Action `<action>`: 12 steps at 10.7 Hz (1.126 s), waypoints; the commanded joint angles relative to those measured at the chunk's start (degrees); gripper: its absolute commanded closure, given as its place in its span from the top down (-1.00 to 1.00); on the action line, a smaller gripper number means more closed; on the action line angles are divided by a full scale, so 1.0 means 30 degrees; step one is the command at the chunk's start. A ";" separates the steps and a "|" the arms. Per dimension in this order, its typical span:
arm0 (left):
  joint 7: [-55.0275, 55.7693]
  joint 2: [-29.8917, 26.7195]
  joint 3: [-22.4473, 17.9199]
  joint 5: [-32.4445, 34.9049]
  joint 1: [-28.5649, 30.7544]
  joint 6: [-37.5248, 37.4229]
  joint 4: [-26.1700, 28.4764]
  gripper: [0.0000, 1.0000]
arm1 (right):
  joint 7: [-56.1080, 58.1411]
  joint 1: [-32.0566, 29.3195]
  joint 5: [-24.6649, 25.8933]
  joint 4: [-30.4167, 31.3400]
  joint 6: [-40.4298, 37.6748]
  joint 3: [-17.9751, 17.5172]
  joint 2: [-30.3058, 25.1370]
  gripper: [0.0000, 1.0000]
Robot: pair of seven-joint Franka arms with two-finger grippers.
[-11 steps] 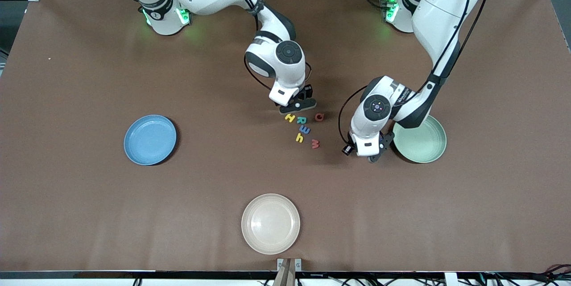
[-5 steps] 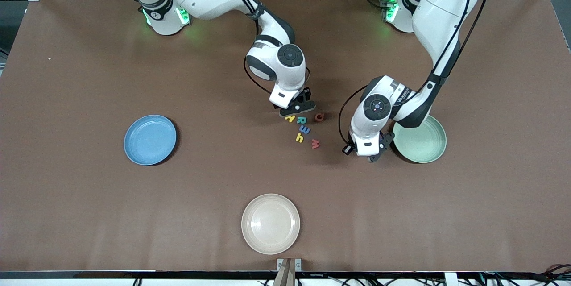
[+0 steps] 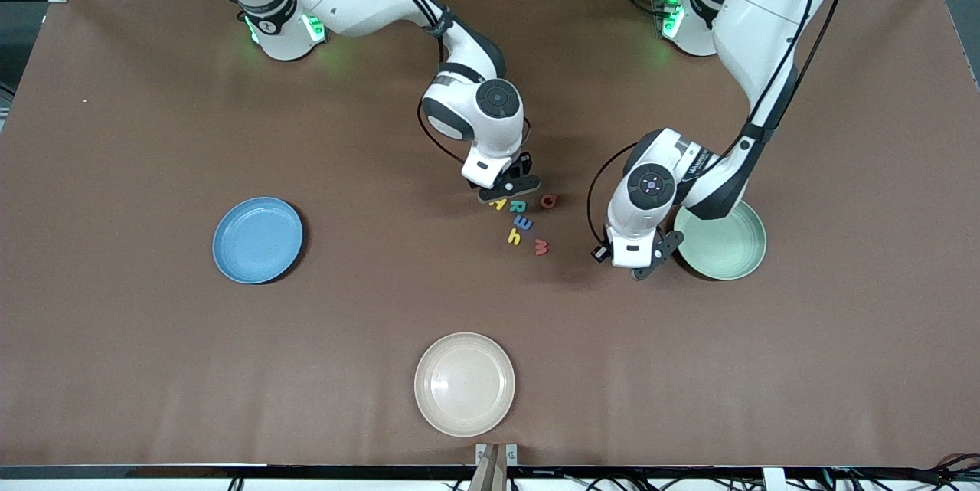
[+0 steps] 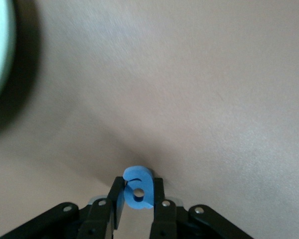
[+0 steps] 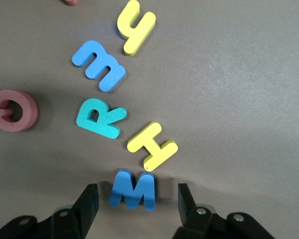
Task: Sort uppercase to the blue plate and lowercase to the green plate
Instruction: 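Drop the 'a' on the green plate while the right gripper grasps the blue 'M'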
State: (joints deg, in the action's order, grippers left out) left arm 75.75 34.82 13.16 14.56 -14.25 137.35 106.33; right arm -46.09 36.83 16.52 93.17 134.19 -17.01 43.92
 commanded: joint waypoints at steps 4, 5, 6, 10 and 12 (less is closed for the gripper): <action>-0.6074 -0.3658 0.0124 0.0451 0.1871 -0.2687 0.2341 -0.82 | -0.0515 -0.0147 0.0324 -0.0324 0.0094 -0.0103 0.0329 0.38; -0.7742 -0.4449 0.0182 0.0450 0.2458 -0.2687 0.3278 -0.82 | -0.0544 -0.0147 0.0294 -0.0295 0.0240 -0.0103 0.0445 0.37; -0.9615 -0.5240 0.0183 0.0450 0.3159 -0.2687 0.4186 -0.82 | -0.0747 -0.0147 0.0294 -0.0295 0.0270 -0.0103 0.0447 0.35; -1.3906 -0.6303 0.0212 0.0392 0.6122 -0.2046 0.5835 -0.77 | -0.0837 -0.0147 0.0265 -0.0266 0.0270 -0.0103 0.0505 0.25; -1.3882 -0.6244 0.0212 0.0129 0.6184 -0.1954 0.5778 -0.38 | -0.0779 -0.0147 0.0294 -0.0295 0.0241 -0.0103 0.0505 -0.26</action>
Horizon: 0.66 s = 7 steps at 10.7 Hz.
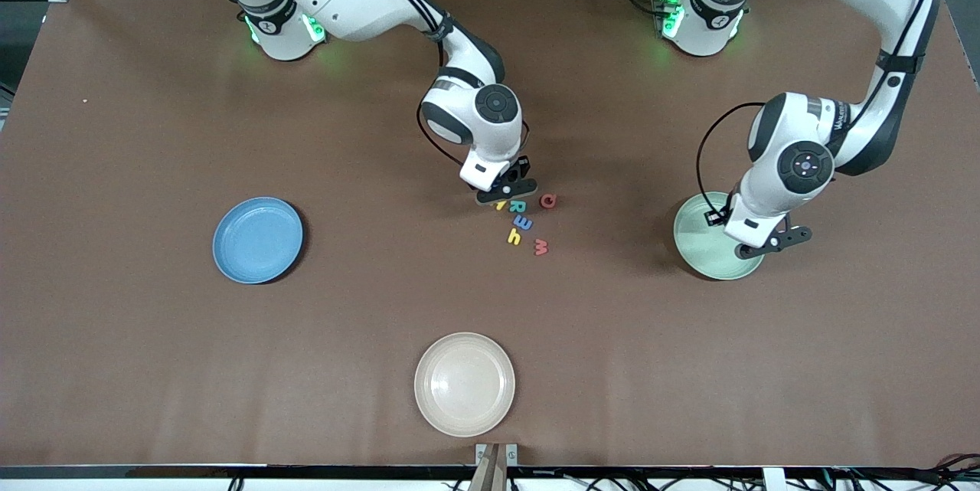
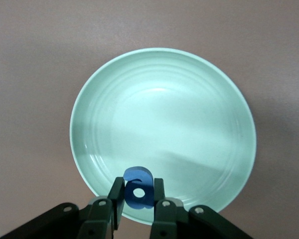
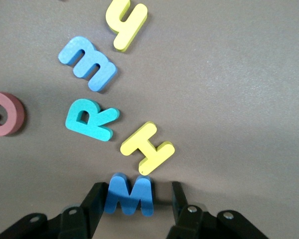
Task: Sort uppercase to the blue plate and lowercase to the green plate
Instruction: 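Drop the 'a' on the green plate while the right gripper grasps the blue 'M'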
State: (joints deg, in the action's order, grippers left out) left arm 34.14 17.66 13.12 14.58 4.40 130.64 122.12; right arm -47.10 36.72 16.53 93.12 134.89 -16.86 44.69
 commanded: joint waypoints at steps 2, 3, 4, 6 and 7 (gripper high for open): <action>-0.0014 -0.0292 0.0225 -0.0404 -0.0060 0.0281 0.0193 -0.26 | -0.0473 -0.0110 0.0263 -0.0277 -0.0108 -0.0150 0.0191 -0.78; 0.0015 -0.0261 0.0196 -0.0464 -0.0060 0.0310 0.0076 -0.23 | -0.0444 -0.0110 0.0233 -0.0277 -0.0196 -0.0150 -0.0042 -1.00; 0.0073 -0.0261 0.0225 -0.0465 -0.0060 0.0310 -0.0013 -0.23 | -0.0328 -0.0284 0.0204 -0.0277 -0.0429 -0.0179 -0.0421 -1.00; 0.0685 -0.0174 0.0254 -0.1685 -0.0439 0.0310 -0.0538 -0.23 | -0.0210 -0.1129 -0.0377 -0.0248 -0.2353 -0.0819 -0.2143 -1.00; 0.0805 -0.0086 0.0457 -0.2014 -0.0644 0.0310 -0.0860 -0.23 | -0.0123 -0.1744 -0.1078 -0.0248 -0.3177 -0.1259 -0.3081 -1.00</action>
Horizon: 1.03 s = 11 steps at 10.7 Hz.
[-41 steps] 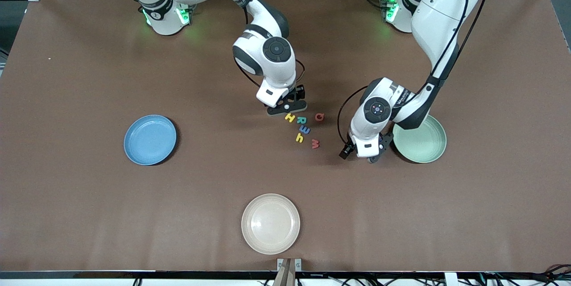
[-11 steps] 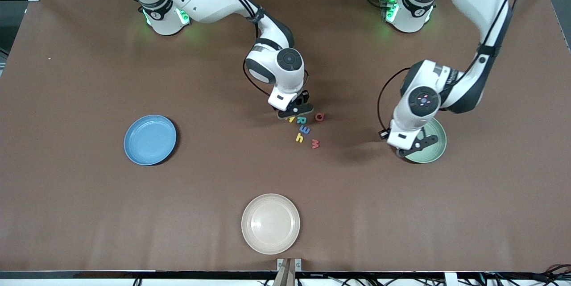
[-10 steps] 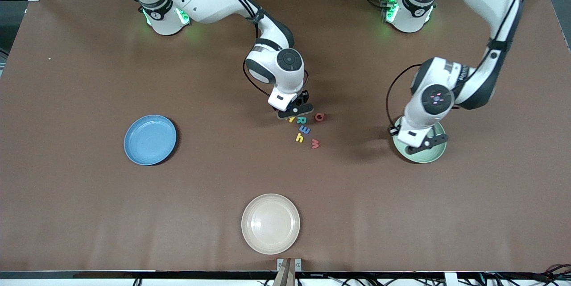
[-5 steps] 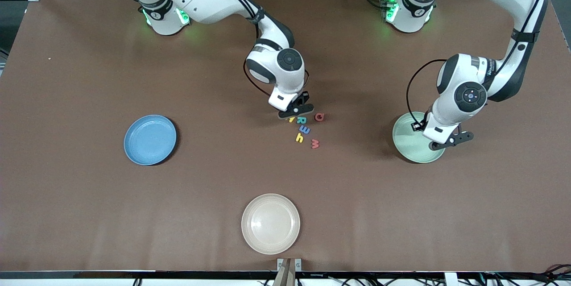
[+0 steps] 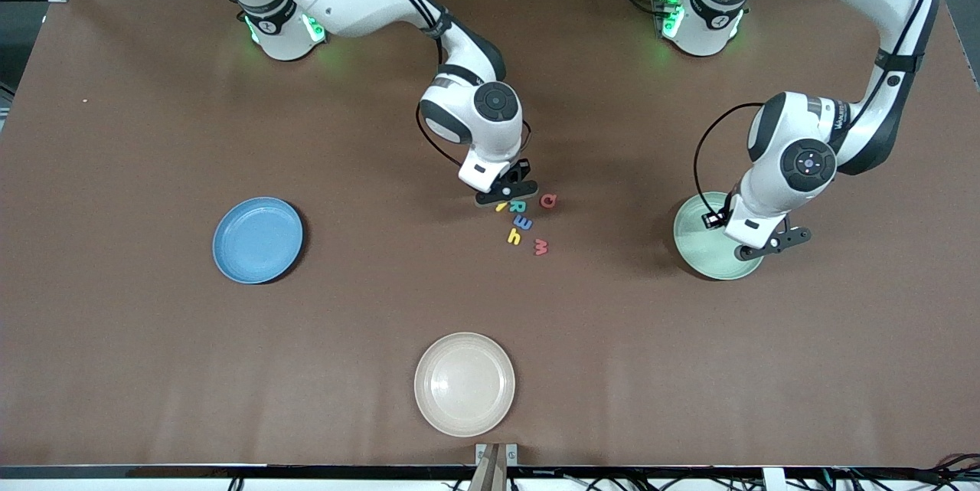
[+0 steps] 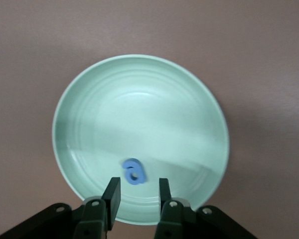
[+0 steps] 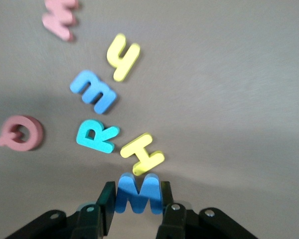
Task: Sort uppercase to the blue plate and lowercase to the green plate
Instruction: 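Place the 'M' on the blue plate while the left gripper grasps the pink 'w'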
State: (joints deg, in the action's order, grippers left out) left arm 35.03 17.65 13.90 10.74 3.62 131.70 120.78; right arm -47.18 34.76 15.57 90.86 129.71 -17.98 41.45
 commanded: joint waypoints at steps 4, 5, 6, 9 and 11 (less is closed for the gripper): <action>0.1390 0.0266 0.1781 -0.0680 -0.1320 -0.0073 -0.1964 -0.23 | 0.4169 -0.4132 -0.3518 0.0768 -0.6104 -0.1185 -0.5842 -1.00; 0.1362 0.0354 0.1812 -0.0622 -0.1876 -0.0073 -0.2317 -0.23 | 0.5171 -0.4956 -0.3551 0.0797 -0.7104 -0.1098 -0.6167 -1.00; 0.1101 0.0587 0.1842 -0.0621 -0.2114 -0.0044 -0.2785 -0.21 | 0.5935 -0.6066 -0.3522 0.0826 -0.7636 -0.1039 -0.6083 -1.00; 0.1069 0.2107 0.2340 -0.0651 -0.3051 0.0131 -0.4921 -0.12 | 0.8808 -0.8033 -0.3346 0.1263 -0.8461 0.0831 -0.5965 -1.00; 0.1301 0.3163 0.2340 -0.0504 -0.3752 0.0831 -0.5949 -0.09 | 0.9251 -0.9265 -0.3434 0.1498 -0.8519 0.1128 -0.5731 -1.00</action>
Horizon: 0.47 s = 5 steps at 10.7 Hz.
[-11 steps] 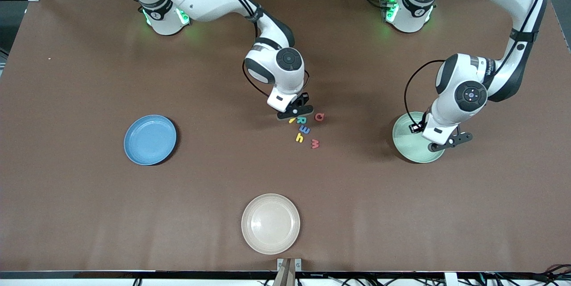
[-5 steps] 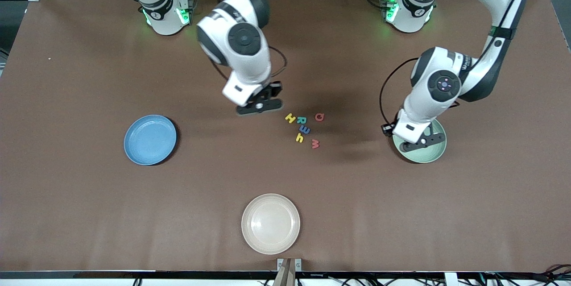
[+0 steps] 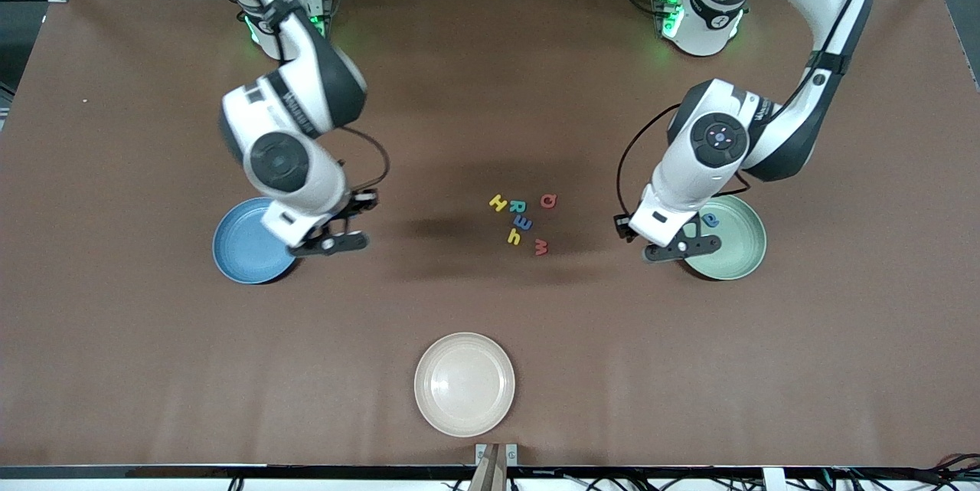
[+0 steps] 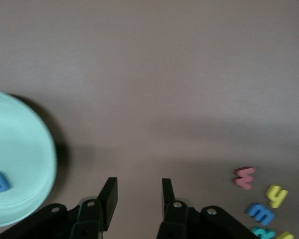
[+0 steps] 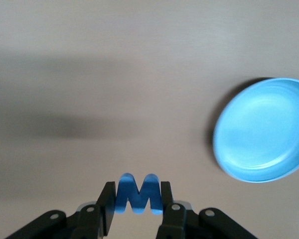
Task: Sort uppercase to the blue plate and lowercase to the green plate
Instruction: 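Place the 'M' on the blue plate while the left gripper grasps the pink 'w'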
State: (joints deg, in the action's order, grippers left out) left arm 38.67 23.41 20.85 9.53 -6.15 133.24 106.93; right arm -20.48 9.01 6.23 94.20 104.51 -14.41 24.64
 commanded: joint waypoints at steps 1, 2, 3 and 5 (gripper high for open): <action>0.0203 0.1743 -0.0005 -0.0129 -0.0933 0.0731 -0.1771 -0.08 | 0.0557 -0.1326 -0.0290 0.1026 -0.0120 -0.0032 -0.0214 -1.00; 0.0582 0.2299 -0.0006 -0.0071 -0.1256 0.1199 -0.2037 -0.07 | 0.0936 -0.1942 -0.0260 0.1323 -0.0120 0.0143 -0.0215 -1.00; 0.1339 0.2768 -0.0093 0.0045 -0.1695 0.1696 -0.2184 -0.06 | 0.1607 -0.2441 -0.0260 0.1703 -0.0033 0.0637 -0.0186 -1.00; 0.2454 0.3735 -0.0269 0.0541 -0.2604 0.2198 -0.2622 -0.06 | 0.3218 -0.3147 -0.0319 0.2115 0.0113 0.1605 0.0018 -1.00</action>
State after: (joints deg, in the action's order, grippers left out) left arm 43.01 31.80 20.73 9.67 -11.96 139.12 101.80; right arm -14.09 1.45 6.21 98.93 104.21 -10.72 24.83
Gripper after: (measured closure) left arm 0.529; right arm 0.590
